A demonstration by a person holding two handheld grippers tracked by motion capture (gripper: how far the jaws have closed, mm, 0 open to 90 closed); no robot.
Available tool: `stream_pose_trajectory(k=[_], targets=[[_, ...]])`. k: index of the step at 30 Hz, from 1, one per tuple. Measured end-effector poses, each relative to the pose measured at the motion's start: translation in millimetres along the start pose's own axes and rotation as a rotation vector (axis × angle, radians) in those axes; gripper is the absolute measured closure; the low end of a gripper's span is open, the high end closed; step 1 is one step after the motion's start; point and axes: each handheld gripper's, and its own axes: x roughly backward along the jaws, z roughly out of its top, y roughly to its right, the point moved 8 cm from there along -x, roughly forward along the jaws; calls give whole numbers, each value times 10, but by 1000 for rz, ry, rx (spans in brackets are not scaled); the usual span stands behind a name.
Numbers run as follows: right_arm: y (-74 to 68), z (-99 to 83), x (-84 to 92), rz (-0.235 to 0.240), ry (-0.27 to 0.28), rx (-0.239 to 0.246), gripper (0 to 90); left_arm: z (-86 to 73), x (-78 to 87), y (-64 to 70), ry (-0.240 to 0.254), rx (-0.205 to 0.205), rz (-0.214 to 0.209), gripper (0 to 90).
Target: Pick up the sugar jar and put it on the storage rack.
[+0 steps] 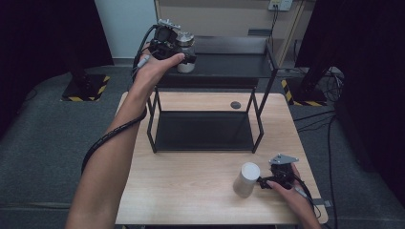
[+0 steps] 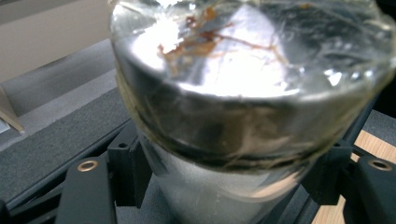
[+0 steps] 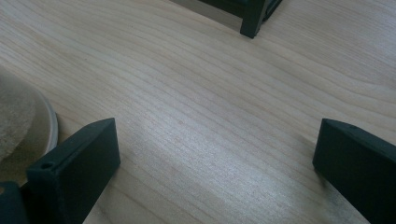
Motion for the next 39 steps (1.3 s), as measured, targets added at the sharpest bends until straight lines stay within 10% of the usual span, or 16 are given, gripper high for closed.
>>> stream_pose_trajectory(k=[12,39], targets=[[-1,0,0,0,0,-1,10,-66,157,137,35,-28,107,52],[-2,0,0,-2,0,-1,10,-571,627,593,151,-91,119,53]])
